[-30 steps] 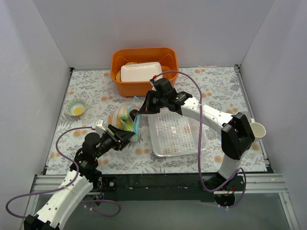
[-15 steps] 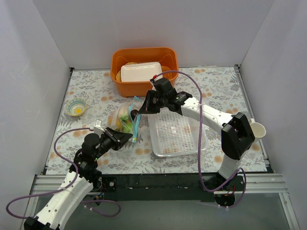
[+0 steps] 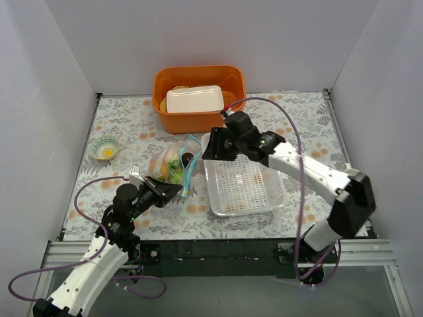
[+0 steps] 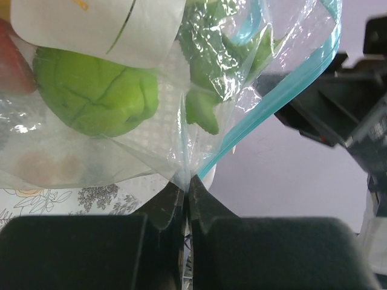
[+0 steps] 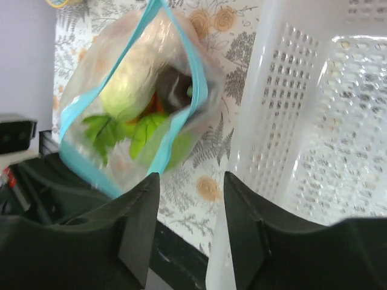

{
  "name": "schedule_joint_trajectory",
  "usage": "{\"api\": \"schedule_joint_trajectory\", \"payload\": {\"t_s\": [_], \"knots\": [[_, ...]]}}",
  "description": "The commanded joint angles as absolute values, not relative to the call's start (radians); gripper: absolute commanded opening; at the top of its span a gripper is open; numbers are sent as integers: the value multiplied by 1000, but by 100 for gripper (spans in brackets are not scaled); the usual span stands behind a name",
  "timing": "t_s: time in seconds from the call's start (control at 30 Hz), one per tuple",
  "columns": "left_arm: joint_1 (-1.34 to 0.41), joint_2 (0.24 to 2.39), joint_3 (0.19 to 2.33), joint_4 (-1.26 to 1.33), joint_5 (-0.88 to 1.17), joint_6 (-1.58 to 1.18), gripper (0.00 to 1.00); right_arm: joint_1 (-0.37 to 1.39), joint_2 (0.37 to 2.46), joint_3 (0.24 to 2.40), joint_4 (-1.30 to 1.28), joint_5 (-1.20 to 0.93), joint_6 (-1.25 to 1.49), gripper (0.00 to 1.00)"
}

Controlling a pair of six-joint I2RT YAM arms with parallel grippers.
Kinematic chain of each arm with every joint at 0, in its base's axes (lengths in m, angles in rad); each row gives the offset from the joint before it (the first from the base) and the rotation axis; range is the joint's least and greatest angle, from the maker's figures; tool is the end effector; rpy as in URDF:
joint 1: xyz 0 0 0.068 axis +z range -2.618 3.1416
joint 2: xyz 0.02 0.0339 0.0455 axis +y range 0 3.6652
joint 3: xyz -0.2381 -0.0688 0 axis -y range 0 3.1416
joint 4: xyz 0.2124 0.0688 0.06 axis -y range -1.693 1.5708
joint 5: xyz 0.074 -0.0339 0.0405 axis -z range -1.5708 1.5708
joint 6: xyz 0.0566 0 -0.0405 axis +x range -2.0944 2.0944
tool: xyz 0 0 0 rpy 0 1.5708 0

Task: Place the food in the zip-top bag and seal the zipper
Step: Zip the zipper food storage bag at the center of the board.

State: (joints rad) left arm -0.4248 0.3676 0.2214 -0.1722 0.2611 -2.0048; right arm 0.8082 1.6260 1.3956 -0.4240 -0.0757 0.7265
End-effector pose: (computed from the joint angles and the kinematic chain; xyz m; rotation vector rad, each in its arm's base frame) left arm 0.1205 -0.0706 0.1872 -1.5250 1.8278 -1.7150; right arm 0.2436 0.2612 0.2818 -0.1419 2.3816 0.8818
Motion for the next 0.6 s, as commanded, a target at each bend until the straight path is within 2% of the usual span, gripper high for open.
{"api": "schedule_joint_trajectory", "payload": {"t_s": [0.0,0.27,0.57], "knots": [[-428,365,242,-141,268,-2167,0,825,1373,1199,-376,-72,715,57],[-428,367,227,-86,316,-2194,0,971,1321,945,-30,-267,854,56],[-428,351,224,-92,318,-2194,0,1022,1423,969,106,-290,885,53]]}}
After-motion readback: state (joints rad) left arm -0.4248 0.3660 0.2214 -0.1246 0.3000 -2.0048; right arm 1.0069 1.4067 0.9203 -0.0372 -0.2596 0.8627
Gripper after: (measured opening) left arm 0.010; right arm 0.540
